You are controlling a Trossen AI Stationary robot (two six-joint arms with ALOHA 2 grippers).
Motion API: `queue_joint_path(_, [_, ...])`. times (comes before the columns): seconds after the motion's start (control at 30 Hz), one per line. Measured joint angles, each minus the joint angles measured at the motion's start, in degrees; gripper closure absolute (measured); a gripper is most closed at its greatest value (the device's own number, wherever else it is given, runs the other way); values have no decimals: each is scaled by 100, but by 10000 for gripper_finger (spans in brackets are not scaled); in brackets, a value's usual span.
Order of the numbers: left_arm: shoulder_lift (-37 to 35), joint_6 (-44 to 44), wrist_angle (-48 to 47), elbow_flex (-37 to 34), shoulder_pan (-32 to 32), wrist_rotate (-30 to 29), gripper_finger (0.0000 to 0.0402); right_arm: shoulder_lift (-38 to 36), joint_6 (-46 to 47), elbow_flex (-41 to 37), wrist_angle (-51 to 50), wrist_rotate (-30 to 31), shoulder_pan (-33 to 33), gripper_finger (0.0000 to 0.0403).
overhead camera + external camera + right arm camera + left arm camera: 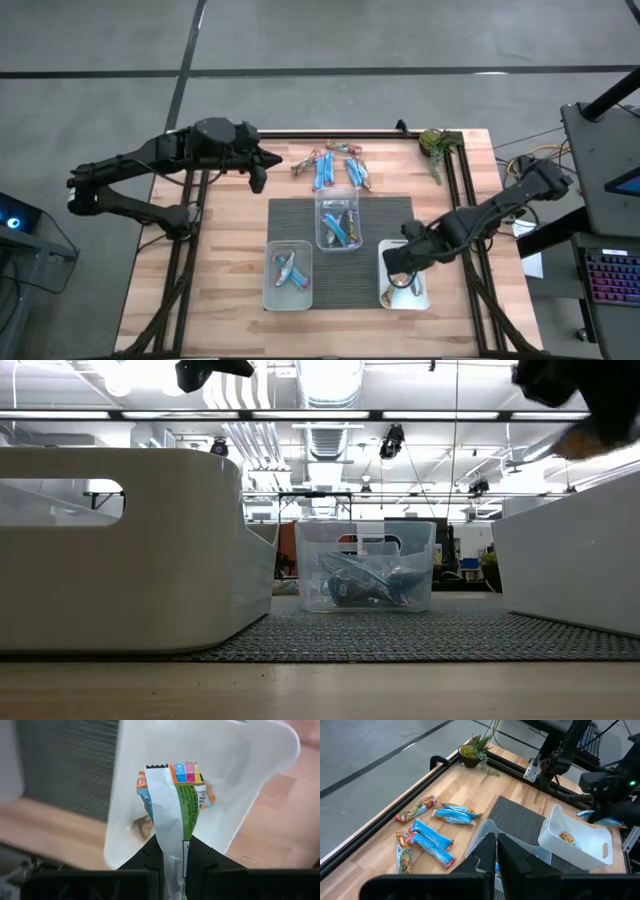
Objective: Pick and place Granola Bars by type
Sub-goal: Put the orange granola bar into the white bin
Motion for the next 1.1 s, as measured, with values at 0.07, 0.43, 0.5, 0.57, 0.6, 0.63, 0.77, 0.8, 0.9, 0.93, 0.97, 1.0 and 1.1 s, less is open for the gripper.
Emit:
queue_joint_path(0.07, [27, 49, 4, 0, 0, 0, 401, 105, 370, -121, 130, -9, 11, 369])
queue_joint_path(0.43, [141, 64, 1, -7, -1, 0, 401, 472, 1028, -595, 1066, -31, 14, 369])
queue_joint_path(0.5, [154, 64, -4, -11, -2, 2, 401, 527, 1120, -654, 1262, -27, 14, 369])
queue_joint_path(0.57, [194, 64, 11, -11, 0, 0, 401, 581, 1196, -696, 1323, -25, 14, 369])
queue_joint_path(0.6, [201, 64, 5, -11, -1, 0, 401, 593, 1212, -718, 1346, -24, 12, 369])
queue_joint_path(0.63, [208, 64, -4, -11, 0, 2, 401, 615, 1215, -727, 1362, -25, 2, 369])
queue_joint_path(0.77, [252, 63, -2, -11, -1, 1, 401, 678, 1382, -757, 1361, 12, -27, 369])
queue_joint_path(0.8, [254, 62, 0, -11, -2, 2, 401, 687, 1424, -758, 1362, 71, -29, 368])
queue_joint_path(0.9, [253, 62, 2, -11, -1, 2, 401, 692, 1585, -767, 1401, 330, -27, 356])
queue_joint_path(0.93, [253, 52, 2, -11, 0, 2, 401, 692, 1596, -771, 1399, 401, -30, 350])
queue_joint_path(0.97, [253, 39, 1, -11, 0, 2, 401, 692, 1598, -771, 1417, 448, -38, 342])
queue_joint_path(1.0, [253, 38, 0, -11, -1, 2, 401, 692, 1598, -769, 1424, 452, -47, 332])
queue_joint_path(1.1, [251, 31, 1, -11, -2, 13, 401, 692, 1621, -771, 1409, 476, -49, 301])
